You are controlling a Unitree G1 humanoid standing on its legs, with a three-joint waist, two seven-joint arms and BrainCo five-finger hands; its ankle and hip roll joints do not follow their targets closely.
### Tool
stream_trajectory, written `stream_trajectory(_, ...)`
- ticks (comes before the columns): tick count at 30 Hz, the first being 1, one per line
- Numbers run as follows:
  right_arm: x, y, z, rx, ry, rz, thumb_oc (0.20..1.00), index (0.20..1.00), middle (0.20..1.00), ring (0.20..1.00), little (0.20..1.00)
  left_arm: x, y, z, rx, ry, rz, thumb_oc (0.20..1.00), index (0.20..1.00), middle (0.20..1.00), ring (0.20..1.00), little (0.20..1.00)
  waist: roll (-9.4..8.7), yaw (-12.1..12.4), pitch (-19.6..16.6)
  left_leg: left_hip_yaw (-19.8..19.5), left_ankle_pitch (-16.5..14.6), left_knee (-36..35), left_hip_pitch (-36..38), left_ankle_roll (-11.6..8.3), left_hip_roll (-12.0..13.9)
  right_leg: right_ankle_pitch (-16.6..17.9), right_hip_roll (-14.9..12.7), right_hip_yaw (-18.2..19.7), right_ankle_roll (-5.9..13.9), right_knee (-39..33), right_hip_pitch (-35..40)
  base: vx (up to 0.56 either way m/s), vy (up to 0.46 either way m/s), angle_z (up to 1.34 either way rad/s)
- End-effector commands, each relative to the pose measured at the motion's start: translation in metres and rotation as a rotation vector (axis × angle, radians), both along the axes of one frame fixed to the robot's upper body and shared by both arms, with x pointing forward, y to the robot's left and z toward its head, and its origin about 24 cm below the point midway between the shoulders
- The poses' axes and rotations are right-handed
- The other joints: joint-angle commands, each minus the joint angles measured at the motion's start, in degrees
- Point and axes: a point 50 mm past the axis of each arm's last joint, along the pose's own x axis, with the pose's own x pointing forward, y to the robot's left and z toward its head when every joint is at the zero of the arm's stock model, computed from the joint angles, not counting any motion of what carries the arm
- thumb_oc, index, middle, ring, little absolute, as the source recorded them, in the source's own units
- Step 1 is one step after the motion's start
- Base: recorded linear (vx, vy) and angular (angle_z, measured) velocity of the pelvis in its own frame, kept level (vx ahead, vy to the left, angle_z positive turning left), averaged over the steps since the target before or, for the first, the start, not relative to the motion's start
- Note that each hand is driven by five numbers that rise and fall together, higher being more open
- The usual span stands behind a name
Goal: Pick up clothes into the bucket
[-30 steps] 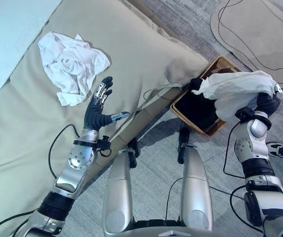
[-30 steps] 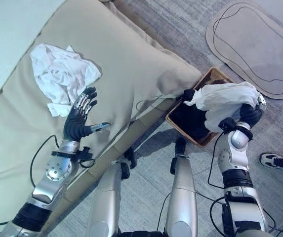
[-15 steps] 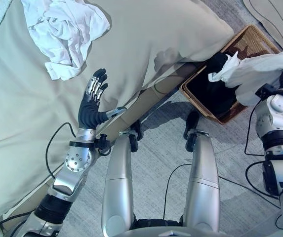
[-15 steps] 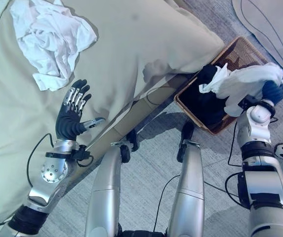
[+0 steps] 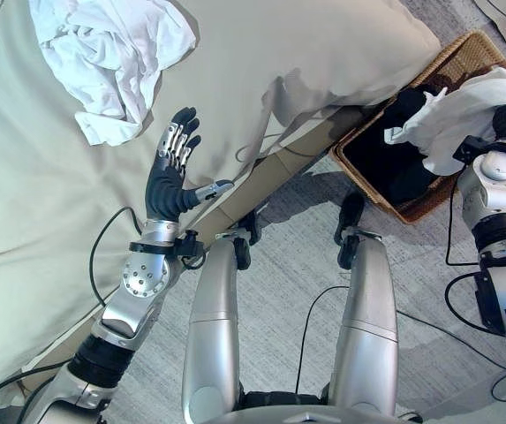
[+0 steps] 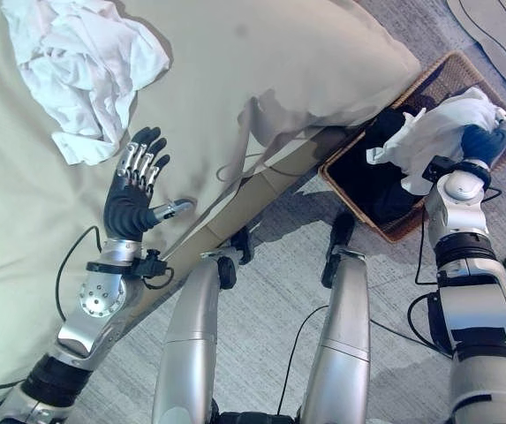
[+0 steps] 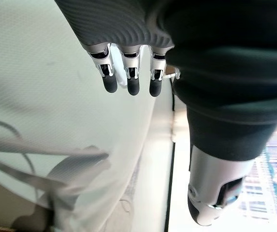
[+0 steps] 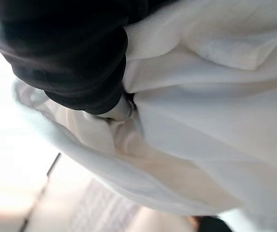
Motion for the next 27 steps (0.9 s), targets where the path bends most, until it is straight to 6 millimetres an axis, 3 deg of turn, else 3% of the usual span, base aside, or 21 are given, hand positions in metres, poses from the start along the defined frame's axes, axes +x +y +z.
stream_trajectory(1, 0.002, 0.001, 0.003, -0.267, 0.157, 0.015, 0.200, 0.200, 0.200, 0.200, 0.200, -0.017, -0.001, 0.008, -0.050, -0.078, -0.023, 1.000, 1.000, 1.000, 1.000, 1.000, 1.84, -2.1, -2.5, -2.2, -3.4, 2.1, -2.0, -0.45, 0.3, 3.0, -1.1, 1.4, 4.32, -1.5, -0.6, 0.00, 0.000, 0.00)
stream_trajectory(10, 0.010, 0.008, -0.005, -0.465, 0.356, -0.007, 0.200, 0.200, 0.200, 0.200, 0.200, -0.014, -0.001, 0.009, -0.064, -0.082, -0.019, 1.000, 1.000, 1.000, 1.000, 1.000, 2.08, -2.2, -2.6, -1.4, -3.5, 2.4, -1.8, -0.29, 0.8, 3.3, -0.6, 1.9, 4.19, -1.7, -1.2, -0.01, 0.003, -0.03)
stream_trajectory(17, 0.009, 0.003, -0.011, -0.400, 0.385, -0.057, 0.200, 0.200, 0.200, 0.200, 0.200, -0.011, 0.000, 0.011, -0.061, -0.085, -0.007, 1.000, 1.000, 1.000, 1.000, 1.000, 2.29, -2.2, -2.8, -1.2, -3.3, 1.6, -1.4, -0.43, 0.6, 3.3, -0.7, 1.7, 4.15, -2.3, -0.7, -0.01, -0.003, -0.01)
stream_trajectory(18, 0.009, 0.002, -0.013, -0.387, 0.385, -0.078, 0.947, 0.947, 0.947, 0.947, 0.947, -0.010, 0.001, 0.012, -0.062, -0.089, -0.001, 1.000, 1.000, 1.000, 1.000, 1.000, 2.32, -2.2, -2.9, -1.1, -3.2, 1.5, -1.3, -0.44, 0.6, 3.3, -0.7, 1.6, 4.13, -2.5, -0.5, 0.00, 0.000, 0.00)
stream_trajectory(19, 0.009, 0.002, -0.012, -0.387, 0.385, -0.078, 1.000, 1.000, 1.000, 1.000, 1.000, -0.010, 0.001, 0.012, -0.062, -0.089, -0.001, 1.000, 1.000, 1.000, 1.000, 1.000, 2.32, -2.2, -2.9, -1.2, -3.2, 1.5, -1.3, -0.45, 0.6, 3.3, -0.7, 1.5, 4.13, -2.5, -0.5, 0.00, 0.000, 0.00)
stream_trajectory(27, 0.011, 0.005, -0.014, -0.324, 0.363, -0.079, 1.000, 1.000, 1.000, 1.000, 1.000, -0.007, 0.004, 0.008, -0.044, -0.067, 0.022, 1.000, 1.000, 1.000, 1.000, 1.000, 1.90, -2.6, -3.4, -0.8, -2.0, -2.4, 1.6, -0.69, 0.9, 4.5, -0.7, 0.8, 4.43, -6.0, 2.2, 0.00, -0.001, 0.00)
